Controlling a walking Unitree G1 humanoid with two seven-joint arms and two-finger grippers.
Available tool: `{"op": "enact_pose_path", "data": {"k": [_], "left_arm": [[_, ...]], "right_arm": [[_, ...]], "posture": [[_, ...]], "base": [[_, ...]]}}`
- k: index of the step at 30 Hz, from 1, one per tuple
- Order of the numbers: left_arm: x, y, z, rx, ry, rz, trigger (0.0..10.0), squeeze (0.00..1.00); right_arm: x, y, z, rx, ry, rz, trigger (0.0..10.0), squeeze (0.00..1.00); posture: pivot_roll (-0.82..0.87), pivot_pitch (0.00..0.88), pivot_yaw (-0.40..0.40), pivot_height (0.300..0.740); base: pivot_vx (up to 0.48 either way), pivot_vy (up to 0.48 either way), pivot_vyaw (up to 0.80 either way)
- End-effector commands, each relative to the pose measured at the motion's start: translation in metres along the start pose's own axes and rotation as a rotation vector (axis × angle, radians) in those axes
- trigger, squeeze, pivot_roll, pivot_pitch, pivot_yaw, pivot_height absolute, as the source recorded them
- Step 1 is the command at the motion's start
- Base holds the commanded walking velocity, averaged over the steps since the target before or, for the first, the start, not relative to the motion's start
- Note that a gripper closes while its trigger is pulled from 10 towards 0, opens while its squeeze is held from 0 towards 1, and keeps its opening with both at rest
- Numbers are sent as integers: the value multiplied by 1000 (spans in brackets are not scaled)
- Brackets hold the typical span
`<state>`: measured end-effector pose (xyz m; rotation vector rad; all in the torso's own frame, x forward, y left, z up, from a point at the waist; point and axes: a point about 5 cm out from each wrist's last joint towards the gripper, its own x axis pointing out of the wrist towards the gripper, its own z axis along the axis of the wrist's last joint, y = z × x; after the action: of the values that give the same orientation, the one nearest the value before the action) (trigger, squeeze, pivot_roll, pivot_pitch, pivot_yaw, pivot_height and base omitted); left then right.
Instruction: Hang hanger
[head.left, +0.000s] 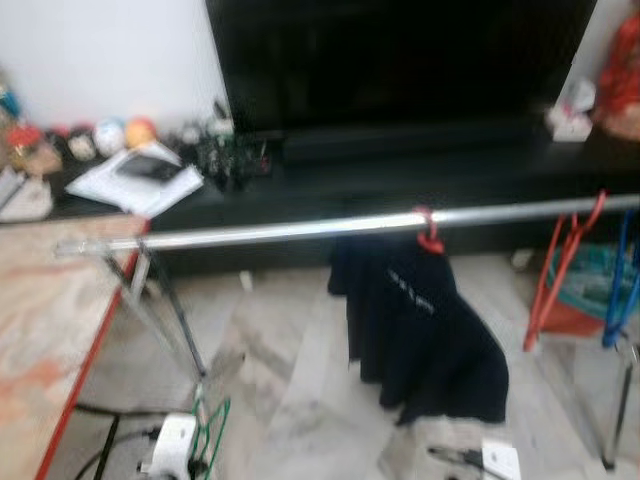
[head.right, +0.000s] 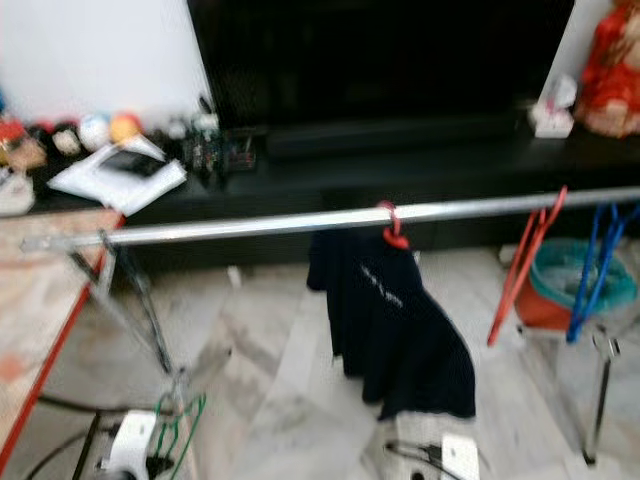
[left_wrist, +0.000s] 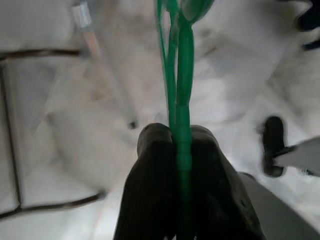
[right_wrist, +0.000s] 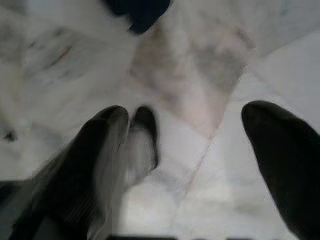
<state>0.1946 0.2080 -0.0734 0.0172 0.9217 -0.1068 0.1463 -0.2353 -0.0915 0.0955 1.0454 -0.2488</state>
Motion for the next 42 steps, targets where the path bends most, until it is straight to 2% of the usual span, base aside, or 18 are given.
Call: {"op": "enact_pose_path", "data": {"k": [1,23,42], "left_arm": [[-2,7,-3,20,12,16,10000,0],[-2,7,-2,49,8,22,10000,0],[-2,8,0,56,-3,24,10000,0]], "right_arm": [[0,6,-1,-1,2,15,10000,0],[0,11,-4,-19,7,32,10000,0],[0,14,-6,-21,11,37,10000,0]], "posture": [[-9,0,58,740],[-12,0,59,740],[-10,0,57,740]], "base": [[0,0,0],[0,0,0],[0,-305,0]]}}
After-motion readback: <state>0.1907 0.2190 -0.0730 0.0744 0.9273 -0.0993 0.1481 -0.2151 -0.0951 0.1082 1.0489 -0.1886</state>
